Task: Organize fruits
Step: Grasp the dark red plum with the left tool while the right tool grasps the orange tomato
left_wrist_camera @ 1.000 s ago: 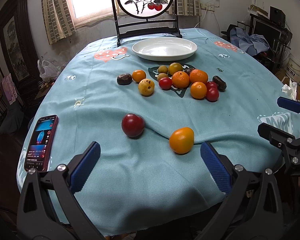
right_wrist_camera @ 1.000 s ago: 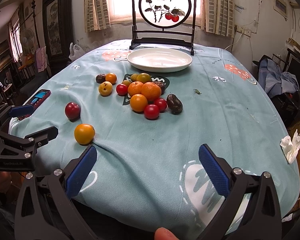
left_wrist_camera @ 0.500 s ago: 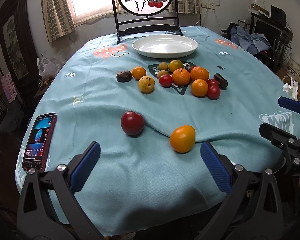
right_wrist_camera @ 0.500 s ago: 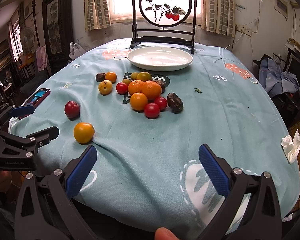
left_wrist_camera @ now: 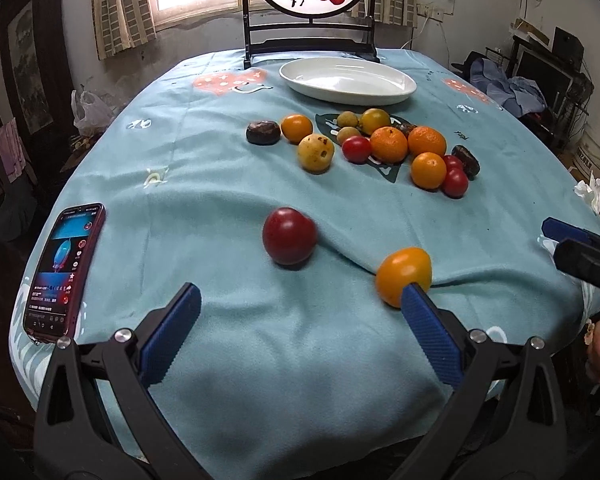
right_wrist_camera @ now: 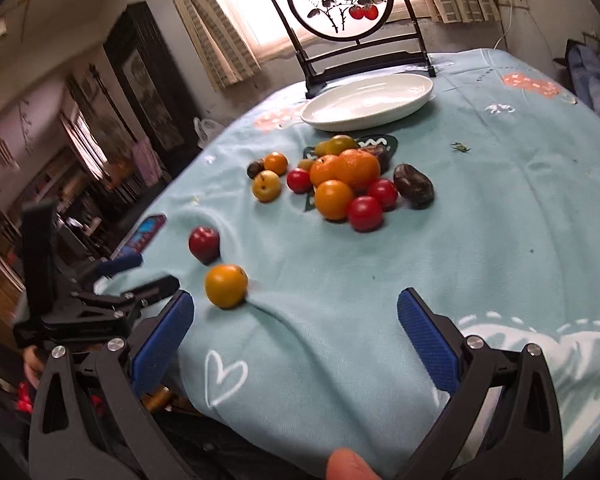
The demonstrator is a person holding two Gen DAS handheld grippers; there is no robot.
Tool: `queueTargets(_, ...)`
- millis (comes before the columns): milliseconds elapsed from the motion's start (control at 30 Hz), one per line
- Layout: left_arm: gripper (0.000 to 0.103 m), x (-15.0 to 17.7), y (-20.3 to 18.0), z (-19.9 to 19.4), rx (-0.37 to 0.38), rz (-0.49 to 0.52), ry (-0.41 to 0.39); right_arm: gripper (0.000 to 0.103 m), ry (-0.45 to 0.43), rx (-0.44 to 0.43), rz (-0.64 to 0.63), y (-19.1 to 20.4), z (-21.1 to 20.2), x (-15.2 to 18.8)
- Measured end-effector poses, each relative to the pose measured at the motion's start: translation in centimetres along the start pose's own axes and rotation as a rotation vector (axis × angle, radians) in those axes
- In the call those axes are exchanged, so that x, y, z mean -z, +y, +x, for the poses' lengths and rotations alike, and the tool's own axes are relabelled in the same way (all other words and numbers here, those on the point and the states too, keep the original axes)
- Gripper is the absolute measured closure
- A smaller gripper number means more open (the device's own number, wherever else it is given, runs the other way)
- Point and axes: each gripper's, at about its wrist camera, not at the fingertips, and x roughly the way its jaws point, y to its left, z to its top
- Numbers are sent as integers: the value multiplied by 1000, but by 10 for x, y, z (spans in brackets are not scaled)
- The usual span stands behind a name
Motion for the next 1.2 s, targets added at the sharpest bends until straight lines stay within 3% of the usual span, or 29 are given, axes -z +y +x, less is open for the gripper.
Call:
queueTargets(67,2,1,4,2,31,13,-12,1,-9,65,-22,0,3,-4)
queueTargets(133,2,1,7,5,41,35,-25,4,37,82,-28,2,13,-9)
queueTargets(267,2,-5,18,9,56,58,-43,22,129,-27,-60,15,37,-9)
queueTargets(467,4,-20,41,16,89,16,-50,22,192,-125,-241,64,68,-1)
queueTargets(600,6,-23,46,26,91,9,-37,26,208,-116,-305,79,80,1)
queueTargets(800,22,-25,47,40,116,8,-12,39,234,-100,-334,82,93,4)
queueTargets(967,27,-29,40,47,144,29,2,60,231,-90,-325,78,97,5)
queueTargets(1133,49,-33,32,58,168,51,28,61,211,-105,-297,71,90,2)
queueTargets(1200,54,-34,29,63,171,56,46,61,204,-113,-284,69,87,1)
